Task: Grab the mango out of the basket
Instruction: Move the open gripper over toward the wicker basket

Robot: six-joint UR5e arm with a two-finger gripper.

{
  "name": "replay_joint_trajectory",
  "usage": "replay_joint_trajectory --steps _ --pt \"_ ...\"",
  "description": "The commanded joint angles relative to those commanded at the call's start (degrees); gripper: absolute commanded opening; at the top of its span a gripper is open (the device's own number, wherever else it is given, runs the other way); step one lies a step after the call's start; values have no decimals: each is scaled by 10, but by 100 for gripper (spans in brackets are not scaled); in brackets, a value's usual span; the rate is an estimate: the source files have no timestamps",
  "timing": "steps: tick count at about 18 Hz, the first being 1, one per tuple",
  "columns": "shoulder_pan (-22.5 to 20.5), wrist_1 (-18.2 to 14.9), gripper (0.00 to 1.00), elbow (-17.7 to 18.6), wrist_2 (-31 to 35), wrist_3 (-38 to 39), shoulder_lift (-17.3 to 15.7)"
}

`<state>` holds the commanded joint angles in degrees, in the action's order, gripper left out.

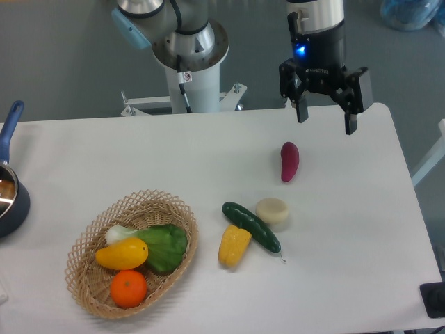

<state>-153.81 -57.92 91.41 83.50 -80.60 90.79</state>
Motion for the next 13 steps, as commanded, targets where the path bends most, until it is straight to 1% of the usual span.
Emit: replay_joint_trajectory --steps 2,6,7,9,10,12,13 --pt "2 3 100 10 2 1 0" --pt "5 -2 100 10 5 8 -4" --pt "5 -1 100 14 3 10 -6" --pt "6 7 100 35 -3 19 -10" --pt "7 13 100 47 -3 38 -16" --pt "9 44 100 64 -8 105 -20" --pt "9 50 100 72 -20 136 -22"
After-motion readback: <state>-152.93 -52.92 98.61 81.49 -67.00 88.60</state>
